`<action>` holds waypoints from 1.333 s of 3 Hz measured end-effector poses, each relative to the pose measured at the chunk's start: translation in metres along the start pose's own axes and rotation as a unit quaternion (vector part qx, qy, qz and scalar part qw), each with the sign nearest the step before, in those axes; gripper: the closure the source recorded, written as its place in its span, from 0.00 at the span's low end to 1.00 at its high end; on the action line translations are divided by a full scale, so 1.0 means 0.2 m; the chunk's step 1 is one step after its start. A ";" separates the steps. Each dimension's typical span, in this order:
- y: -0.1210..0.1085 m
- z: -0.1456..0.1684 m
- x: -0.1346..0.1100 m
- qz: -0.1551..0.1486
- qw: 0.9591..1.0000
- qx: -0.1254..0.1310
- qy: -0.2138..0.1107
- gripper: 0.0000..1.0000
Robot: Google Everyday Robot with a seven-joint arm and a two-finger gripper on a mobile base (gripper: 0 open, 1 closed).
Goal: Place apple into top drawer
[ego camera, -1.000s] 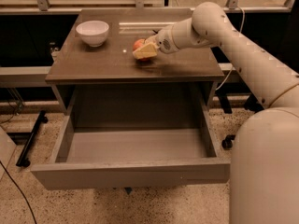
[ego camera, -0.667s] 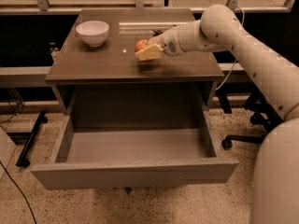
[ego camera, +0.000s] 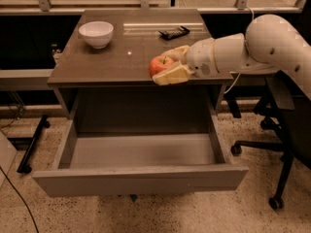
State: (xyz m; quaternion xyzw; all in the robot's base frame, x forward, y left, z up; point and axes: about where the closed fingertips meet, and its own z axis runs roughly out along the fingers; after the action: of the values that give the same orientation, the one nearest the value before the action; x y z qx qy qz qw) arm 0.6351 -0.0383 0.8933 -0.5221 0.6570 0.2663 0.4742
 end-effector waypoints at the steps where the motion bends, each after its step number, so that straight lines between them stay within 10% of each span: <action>1: 0.27 -0.15 0.15 0.015 1.000 0.000 0.012 1.00; 4: 0.36 0.11 0.57 0.090 0.989 0.081 0.089 1.00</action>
Offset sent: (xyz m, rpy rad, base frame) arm -0.1008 -0.0339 -0.0912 -0.0422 0.1602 -0.1871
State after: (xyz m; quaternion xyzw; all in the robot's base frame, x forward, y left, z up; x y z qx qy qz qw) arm 0.5748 -0.0460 0.7712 -0.4426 0.7602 0.2057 0.4288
